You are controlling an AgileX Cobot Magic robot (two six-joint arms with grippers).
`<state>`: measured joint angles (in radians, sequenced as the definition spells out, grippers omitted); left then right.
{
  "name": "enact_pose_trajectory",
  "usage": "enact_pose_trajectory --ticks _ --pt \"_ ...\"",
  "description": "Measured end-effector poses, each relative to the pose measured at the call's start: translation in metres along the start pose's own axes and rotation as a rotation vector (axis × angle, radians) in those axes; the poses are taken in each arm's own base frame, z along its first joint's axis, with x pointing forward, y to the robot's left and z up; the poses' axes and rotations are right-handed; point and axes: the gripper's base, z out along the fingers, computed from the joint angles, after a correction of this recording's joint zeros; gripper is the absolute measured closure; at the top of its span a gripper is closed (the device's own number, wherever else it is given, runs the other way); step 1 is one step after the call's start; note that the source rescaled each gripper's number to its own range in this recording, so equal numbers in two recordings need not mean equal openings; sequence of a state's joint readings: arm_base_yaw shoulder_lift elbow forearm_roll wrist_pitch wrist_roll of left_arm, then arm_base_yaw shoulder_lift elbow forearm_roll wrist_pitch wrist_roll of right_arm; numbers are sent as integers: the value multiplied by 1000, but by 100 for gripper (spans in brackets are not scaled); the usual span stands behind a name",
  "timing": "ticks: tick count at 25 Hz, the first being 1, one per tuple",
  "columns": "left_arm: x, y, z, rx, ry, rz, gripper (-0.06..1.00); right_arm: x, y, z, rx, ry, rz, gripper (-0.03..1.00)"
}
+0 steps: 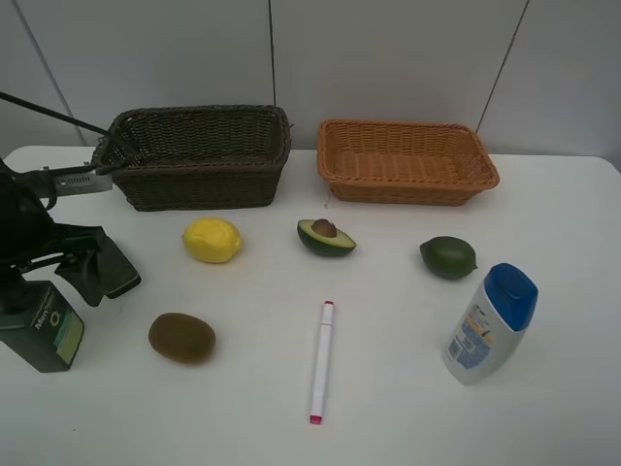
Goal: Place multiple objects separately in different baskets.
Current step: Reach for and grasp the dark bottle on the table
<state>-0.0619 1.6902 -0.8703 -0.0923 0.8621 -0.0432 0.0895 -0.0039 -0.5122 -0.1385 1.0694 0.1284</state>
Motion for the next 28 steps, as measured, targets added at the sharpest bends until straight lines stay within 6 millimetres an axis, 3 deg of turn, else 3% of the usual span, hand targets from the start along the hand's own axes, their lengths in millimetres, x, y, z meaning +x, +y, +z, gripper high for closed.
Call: enact_pose_trajectory --ticks 4,11,12,14,15,17,18,23,25,28 --pt "0 -9 1 -26 -16 20 -5 0 0 0 0 0 0 -2" --pt "1 -8 1 -48 -1 8 -4 0 0 0 0 0 0 -2" --pt "2 -7 1 -54 4 7 1 0 0 0 0 0 0 -2" --pt "2 -6 1 -67 8 6 22 0 0 0 0 0 0 -2" --pt "2 -6 1 -70 8 6 37 0 0 0 0 0 0 -2" --pt "2 -5 1 -83 9 14 80 0 0 0 0 0 0 -2" --pt "2 -4 1 -83 10 14 93 0 0 0 0 0 0 -2" --pt "6 -4 -4 -86 30 13 94 0 0 0 0 0 0 -2" --pt "9 -5 -20 -84 17 13 94 0 0 0 0 0 0 -2" --pt "13 -8 -61 -76 -47 16 94 0 0 0 0 0 0 -2"
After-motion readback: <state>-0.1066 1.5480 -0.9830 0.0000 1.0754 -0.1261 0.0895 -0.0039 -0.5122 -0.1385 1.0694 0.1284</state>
